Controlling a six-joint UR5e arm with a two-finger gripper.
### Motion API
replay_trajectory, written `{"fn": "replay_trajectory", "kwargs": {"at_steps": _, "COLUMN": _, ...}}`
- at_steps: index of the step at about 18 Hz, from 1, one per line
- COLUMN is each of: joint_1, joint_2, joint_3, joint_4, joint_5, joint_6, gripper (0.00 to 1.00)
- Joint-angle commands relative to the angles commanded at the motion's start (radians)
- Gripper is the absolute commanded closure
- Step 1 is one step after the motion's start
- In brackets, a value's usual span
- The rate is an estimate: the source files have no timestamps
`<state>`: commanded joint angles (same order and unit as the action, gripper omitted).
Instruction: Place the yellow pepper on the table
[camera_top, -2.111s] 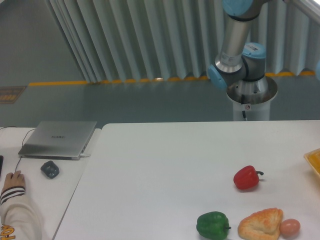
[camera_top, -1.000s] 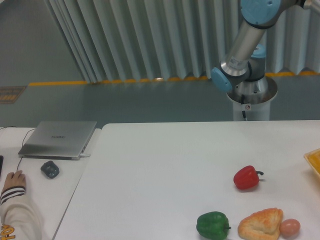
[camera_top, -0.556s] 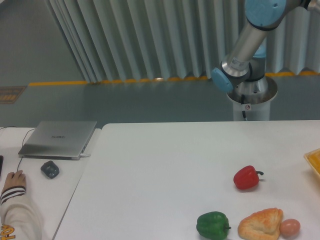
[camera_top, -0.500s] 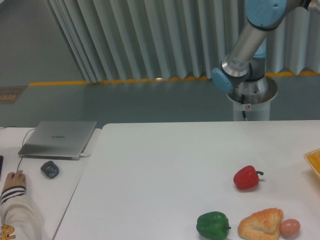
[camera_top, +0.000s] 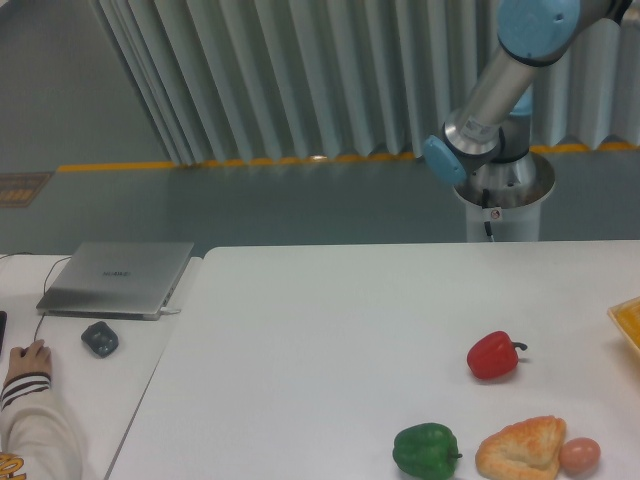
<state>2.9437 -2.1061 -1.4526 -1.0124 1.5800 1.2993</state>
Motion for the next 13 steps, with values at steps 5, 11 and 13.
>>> {"fn": "replay_trajectory", "kwargs": {"at_steps": 5, "joint_1": 0.000, "joint_2": 0.009, "joint_3": -0.003, "joint_4": -0.008, "joint_5": 0.008, "joint_6": 0.002, "gripper": 0.41}}
{"fn": "replay_trajectory", "kwargs": {"at_steps": 11, "joint_1": -0.014, "joint_2": 0.046, "joint_3": 0.008, "joint_4": -0.087, "joint_5": 0.009, "joint_6": 0.006, "gripper": 0.64}}
{"fn": "replay_trajectory", "kwargs": {"at_steps": 13, "joint_1": -0.032, "joint_2": 0.066, "joint_3": 0.011, "joint_4": -0.106, "joint_5": 0.011, "joint_6": 0.006, "gripper": 0.64}}
